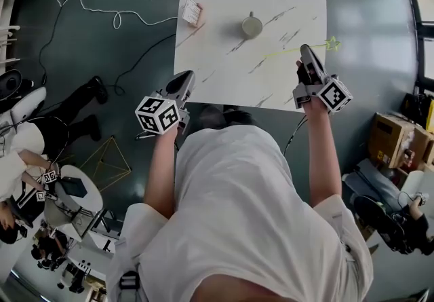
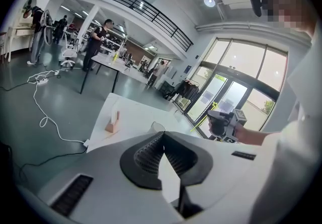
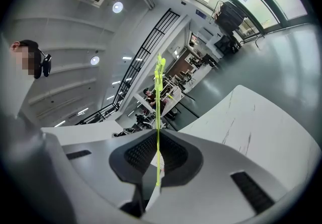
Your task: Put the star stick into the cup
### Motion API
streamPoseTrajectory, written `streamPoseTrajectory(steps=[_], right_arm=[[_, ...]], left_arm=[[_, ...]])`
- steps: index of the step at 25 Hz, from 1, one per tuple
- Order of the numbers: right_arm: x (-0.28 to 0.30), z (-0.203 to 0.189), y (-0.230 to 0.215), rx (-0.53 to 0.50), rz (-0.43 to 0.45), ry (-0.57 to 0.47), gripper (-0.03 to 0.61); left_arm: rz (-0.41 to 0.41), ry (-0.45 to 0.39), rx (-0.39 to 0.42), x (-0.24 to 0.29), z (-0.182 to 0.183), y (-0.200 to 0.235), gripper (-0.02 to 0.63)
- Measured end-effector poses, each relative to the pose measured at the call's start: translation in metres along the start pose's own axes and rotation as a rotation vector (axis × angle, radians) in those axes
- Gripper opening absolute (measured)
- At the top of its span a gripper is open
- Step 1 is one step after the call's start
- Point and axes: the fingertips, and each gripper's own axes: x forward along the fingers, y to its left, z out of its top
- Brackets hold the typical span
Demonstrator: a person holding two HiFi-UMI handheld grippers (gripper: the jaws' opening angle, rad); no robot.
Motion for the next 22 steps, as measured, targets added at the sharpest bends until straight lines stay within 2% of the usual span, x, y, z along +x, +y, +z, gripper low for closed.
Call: streamPoseTrajectory(steps=[12, 19, 22], right_arm=[[0.079, -0.004, -0.038, 0.005, -0.051, 0.003, 0.031], [0.113, -0.019, -0.077, -0.022, -0.156, 0.030, 0.032], [0.125, -0.030, -0.087, -0.070, -0.196, 0.060, 0.032]], left_arm=[[-0.008, 0.054, -0.022, 0.013, 0.014, 0.040, 0.014], [-0.006, 0.091, -0.035, 0.019, 0.017, 0.058, 0.014], [-0.009, 0.106, -0.044, 0.022, 0.015, 0.067, 0.014]])
